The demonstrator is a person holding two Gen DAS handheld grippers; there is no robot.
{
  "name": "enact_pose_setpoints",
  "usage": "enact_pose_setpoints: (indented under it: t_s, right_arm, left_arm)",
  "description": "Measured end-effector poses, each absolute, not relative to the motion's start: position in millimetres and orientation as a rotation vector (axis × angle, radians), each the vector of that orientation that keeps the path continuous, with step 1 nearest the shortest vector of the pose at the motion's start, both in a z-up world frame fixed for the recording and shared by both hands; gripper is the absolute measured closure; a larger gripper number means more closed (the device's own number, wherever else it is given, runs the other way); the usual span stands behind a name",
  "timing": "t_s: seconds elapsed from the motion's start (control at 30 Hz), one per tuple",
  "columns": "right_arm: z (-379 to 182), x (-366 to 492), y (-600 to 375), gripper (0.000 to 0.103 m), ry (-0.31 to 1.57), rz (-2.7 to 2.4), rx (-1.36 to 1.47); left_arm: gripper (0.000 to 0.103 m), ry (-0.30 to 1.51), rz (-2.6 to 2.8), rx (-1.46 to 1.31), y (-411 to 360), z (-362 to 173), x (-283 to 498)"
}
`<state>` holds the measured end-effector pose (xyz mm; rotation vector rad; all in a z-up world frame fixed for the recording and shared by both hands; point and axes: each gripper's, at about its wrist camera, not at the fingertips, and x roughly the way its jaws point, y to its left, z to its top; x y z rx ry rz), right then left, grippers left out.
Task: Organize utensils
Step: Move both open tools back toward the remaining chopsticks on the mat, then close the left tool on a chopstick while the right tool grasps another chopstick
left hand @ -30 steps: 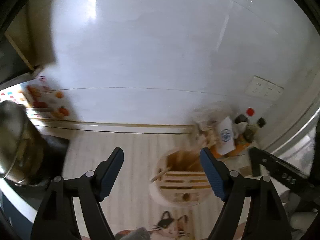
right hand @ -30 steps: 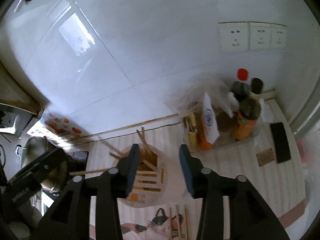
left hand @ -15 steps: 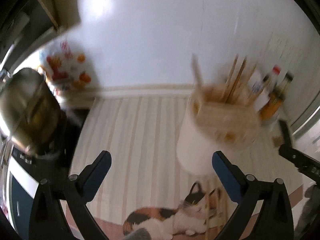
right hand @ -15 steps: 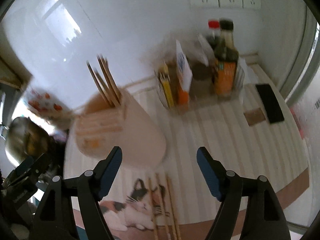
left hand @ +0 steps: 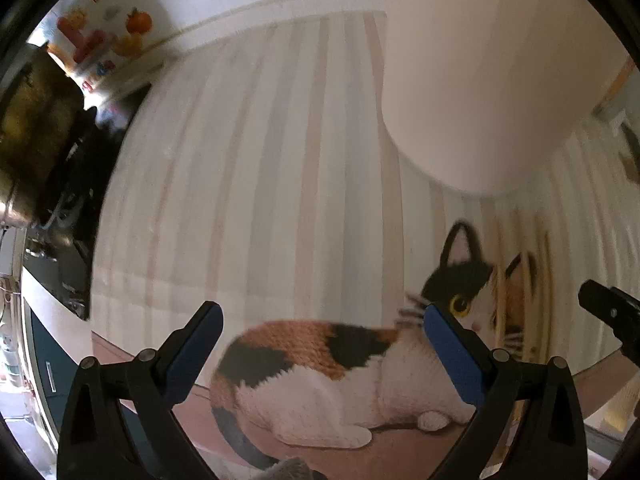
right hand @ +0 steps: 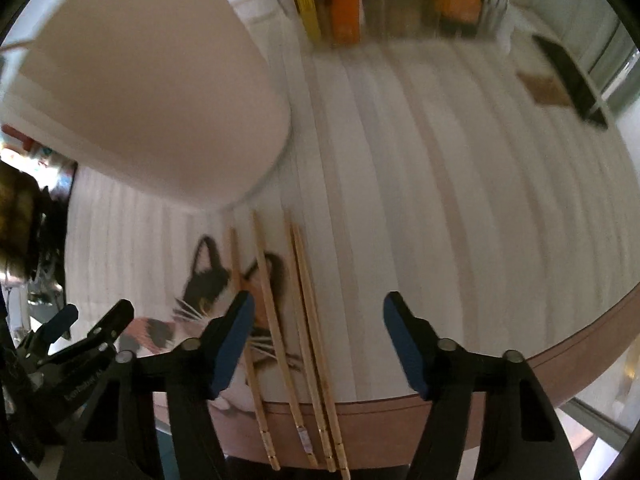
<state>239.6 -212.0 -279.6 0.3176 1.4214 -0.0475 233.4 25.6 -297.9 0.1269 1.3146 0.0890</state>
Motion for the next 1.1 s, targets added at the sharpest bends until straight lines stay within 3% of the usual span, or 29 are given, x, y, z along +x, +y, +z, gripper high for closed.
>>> enact_pose_setpoints:
  t_s: [0.17,0.23,0.3,0.4,0.57,0.67,0.73,0.8,1.1]
  right_arm:
    - [-307,238,-205,0.064,1.484,-0.027,0.287]
    - [-316,237,-202,0.086,1.51,-0.02,0.258]
    - [-319,233,-203,0.096,1.502,-0.034,0.234]
    - [-324,226,-211,0.097,1.503,-0.058,0.223]
    - [-332,215,-243,0.097,1.513,-0.124,0.208]
    - [-336,210,-264,0.097,1.522,-0.148,0.227]
    - [-341,208,-275,0.097,1.528,-0.156,0.236]
    - [-345,204,-283,0.097,1.533,-0.153,0.26]
    - [-350,199,-292,0.096,1.529,-0.161,0.244]
  left_arm:
    - [0.001,1.358,0.076,0.118,19,-316,229]
    - [0.002,1.37,0.056,0.091,15,-319,227]
    - [0.011,1.381,0.019,0.061,10,-319,225]
    - [0.027,1.411,-0.062,0.022,-8,-321,225]
    - [0.034,1.434,-0.152,0.041,-46,-326,225]
    - [0.056,1.46,-0.171,0.079,-65,-336,226]
    - [0.064,1.438,-0.165,0.135,-76,-336,224]
    - [0.097,1.423,-0.181,0.158,-83,-333,222]
    - [0.098,1.447,-0.088,0.136,-43,-328,213]
